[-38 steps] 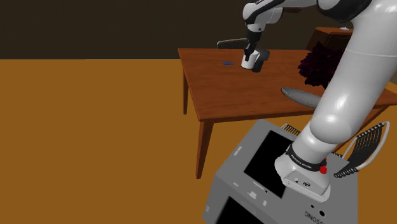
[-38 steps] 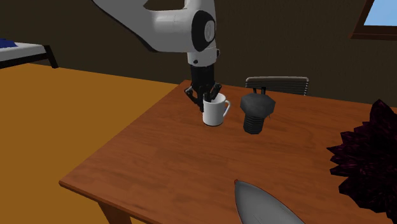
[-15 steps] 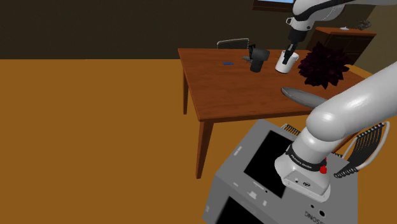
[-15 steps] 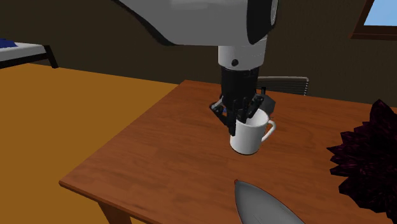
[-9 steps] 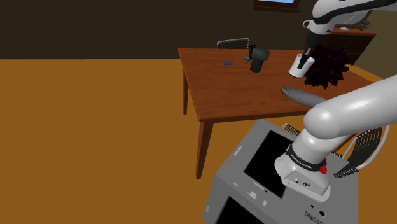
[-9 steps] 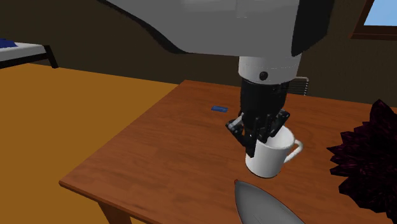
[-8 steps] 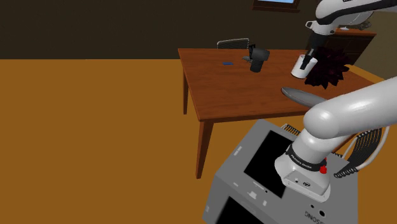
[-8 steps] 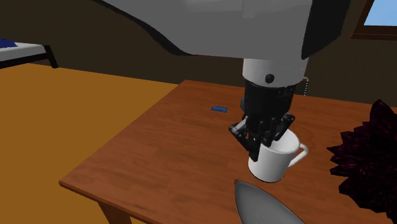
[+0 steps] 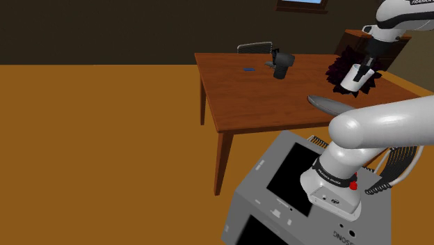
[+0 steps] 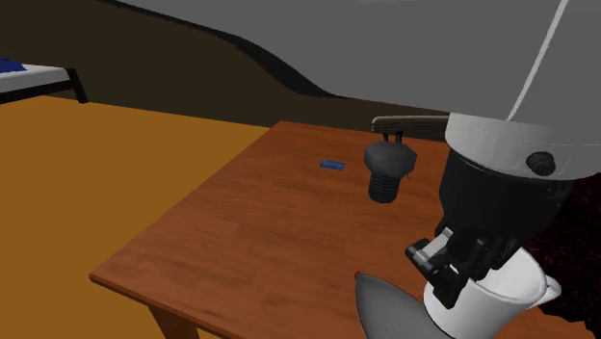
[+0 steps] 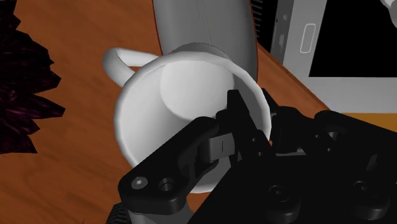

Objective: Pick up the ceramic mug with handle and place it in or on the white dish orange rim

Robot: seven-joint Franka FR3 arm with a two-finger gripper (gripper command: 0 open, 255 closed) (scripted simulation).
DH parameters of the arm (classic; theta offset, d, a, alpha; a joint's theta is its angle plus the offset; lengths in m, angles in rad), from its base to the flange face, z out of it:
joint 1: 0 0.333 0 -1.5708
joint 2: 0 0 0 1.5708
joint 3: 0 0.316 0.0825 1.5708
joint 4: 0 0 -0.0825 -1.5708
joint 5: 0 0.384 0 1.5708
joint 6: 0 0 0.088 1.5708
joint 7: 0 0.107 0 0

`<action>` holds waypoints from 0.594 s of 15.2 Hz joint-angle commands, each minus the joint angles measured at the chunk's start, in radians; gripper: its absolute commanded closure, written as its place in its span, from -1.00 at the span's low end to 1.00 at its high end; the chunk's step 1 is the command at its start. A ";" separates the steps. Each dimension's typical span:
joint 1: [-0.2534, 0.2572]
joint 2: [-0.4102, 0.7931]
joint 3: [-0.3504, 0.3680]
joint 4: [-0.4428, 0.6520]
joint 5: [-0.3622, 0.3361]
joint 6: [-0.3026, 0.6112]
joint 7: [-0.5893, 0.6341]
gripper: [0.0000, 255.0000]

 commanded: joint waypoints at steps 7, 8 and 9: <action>-0.022 -0.003 -0.052 -0.082 -0.046 0.085 -0.010 1.00; -0.023 0.001 -0.059 -0.092 -0.051 0.099 -0.009 1.00; -0.023 0.005 -0.066 -0.103 -0.056 0.113 -0.008 1.00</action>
